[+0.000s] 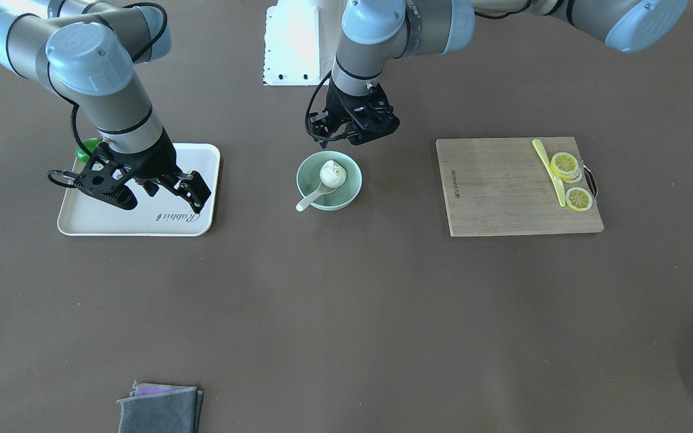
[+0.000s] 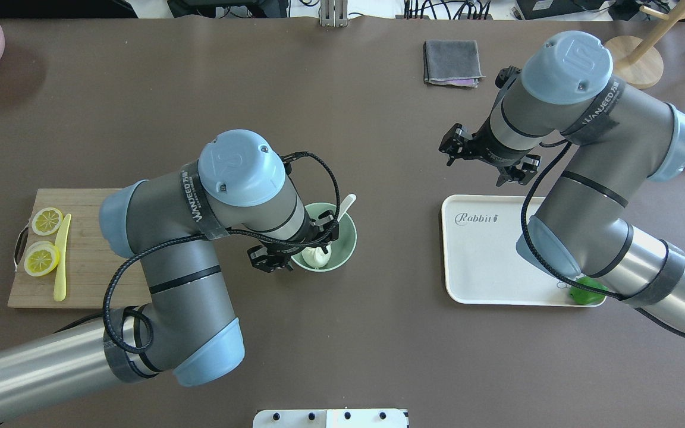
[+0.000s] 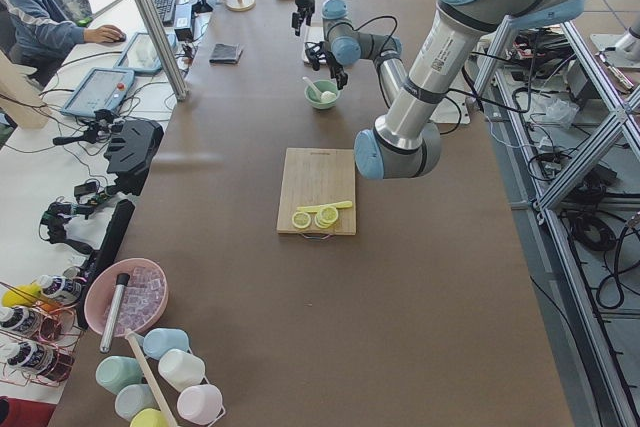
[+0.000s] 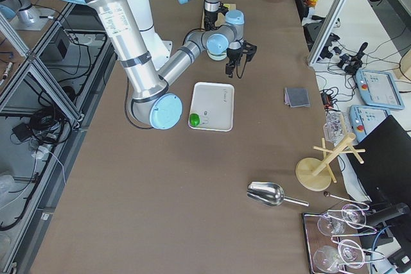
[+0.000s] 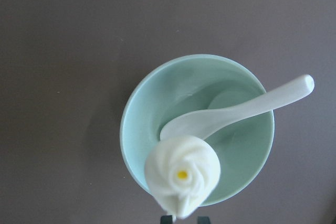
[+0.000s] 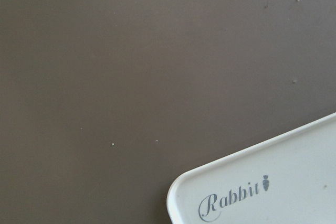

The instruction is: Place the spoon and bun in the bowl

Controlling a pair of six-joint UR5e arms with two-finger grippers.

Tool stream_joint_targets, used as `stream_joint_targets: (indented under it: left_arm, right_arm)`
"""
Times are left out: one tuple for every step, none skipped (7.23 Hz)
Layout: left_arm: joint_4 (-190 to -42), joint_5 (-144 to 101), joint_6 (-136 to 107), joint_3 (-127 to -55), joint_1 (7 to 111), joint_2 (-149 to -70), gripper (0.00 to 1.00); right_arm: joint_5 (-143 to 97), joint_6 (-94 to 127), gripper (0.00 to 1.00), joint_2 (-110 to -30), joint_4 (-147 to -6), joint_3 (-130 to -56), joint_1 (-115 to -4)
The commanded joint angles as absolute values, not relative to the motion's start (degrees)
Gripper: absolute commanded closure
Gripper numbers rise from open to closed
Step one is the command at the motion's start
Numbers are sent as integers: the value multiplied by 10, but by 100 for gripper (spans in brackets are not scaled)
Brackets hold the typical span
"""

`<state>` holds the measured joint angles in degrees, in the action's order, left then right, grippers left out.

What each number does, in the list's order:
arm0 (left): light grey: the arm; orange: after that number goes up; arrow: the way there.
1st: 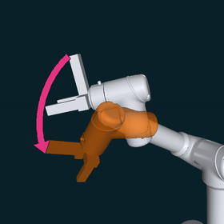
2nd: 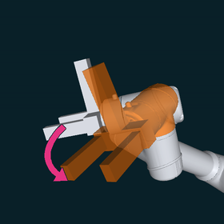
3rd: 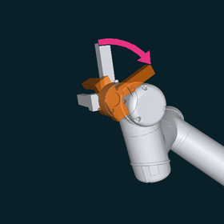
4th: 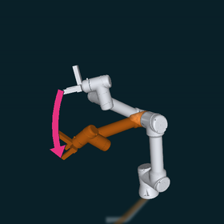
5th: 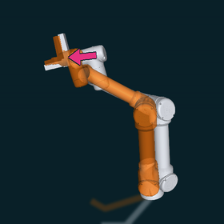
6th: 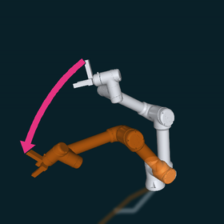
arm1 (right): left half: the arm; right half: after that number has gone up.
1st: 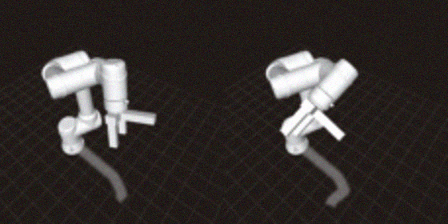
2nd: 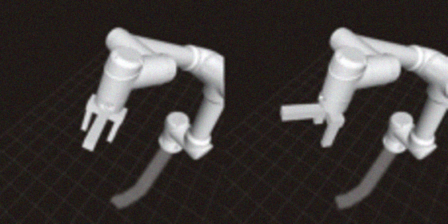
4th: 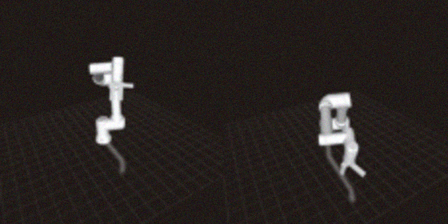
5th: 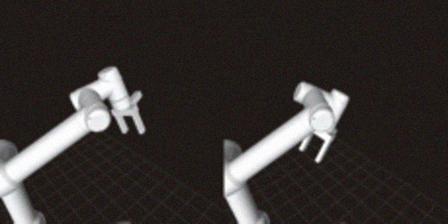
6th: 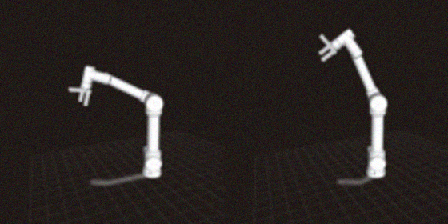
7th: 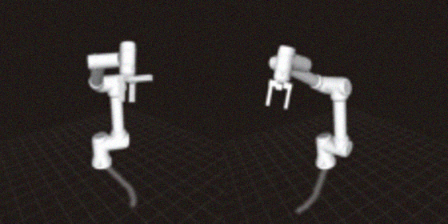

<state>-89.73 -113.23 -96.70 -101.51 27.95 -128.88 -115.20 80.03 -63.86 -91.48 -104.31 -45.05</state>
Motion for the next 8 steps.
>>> stream_joint_targets:
  left_arm:
    - [-894, -1136, -846, -1061, 319, -1201, 3]
    - [-894, -1140, -779, -1061, 338, -1172, 3]
    - [-877, -1164, -659, -1063, 381, -1136, 3]
    - [-828, -1206, -511, -1064, 450, -1122, 3]
    - [-770, -1232, -378, -1066, 521, -1115, 3]
    - [-739, -1236, -271, -1070, 581, -1093, 3]
    - [-737, -1241, -198, -1073, 630, -1059, 3]
    - [-737, -1267, -122, -1073, 670, -1020, 3]
  right_arm:
    - [-1160, 723, 0, -664, -915, -1041, -480]
    - [-1171, 685, 0, -678, -916, -1039, -502]
    - [-1199, 617, 0, -703, -916, -1036, -538]
    - [-1225, 525, 0, -726, -924, -1027, -585]
    - [-1244, 429, 0, -730, -947, -1005, -625]
    - [-1247, 353, 0, -730, -966, -981, -654]
    - [-1253, 303, 0, -736, -969, -957, -692]
    - [-1277, 236, 0, -757, -968, -940, -733]
